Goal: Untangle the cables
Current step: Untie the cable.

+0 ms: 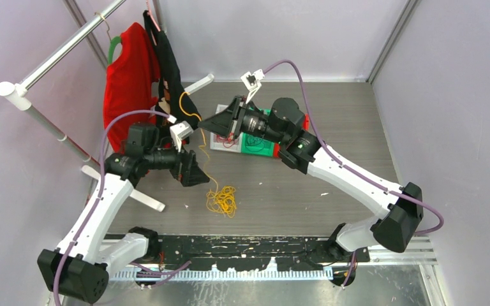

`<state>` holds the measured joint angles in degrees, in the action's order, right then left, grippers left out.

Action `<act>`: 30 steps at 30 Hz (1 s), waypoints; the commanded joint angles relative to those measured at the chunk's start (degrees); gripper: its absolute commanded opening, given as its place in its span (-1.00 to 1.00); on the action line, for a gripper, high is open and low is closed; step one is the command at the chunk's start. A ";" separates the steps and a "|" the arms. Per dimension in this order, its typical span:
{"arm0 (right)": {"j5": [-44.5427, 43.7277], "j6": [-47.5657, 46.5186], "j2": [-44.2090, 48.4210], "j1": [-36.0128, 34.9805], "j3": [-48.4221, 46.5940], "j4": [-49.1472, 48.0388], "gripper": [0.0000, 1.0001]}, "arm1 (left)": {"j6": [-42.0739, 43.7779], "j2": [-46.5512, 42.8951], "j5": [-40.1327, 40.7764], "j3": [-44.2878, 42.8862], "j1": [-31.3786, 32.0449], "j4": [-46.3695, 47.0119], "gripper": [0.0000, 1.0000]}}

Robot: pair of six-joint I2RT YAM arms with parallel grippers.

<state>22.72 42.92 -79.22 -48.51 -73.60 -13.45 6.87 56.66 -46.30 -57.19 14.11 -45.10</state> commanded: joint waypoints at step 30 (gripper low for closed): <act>-5.13 -1.10 15.70 0.26 13.85 -2.94 0.41 | -22.23 -0.19 -12.21 -8.90 0.89 17.15 -1.00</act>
<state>20.34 52.14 -68.12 -48.51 -62.87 -23.68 -19.77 57.52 -58.19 -58.81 14.87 -22.06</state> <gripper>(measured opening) 0.619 0.011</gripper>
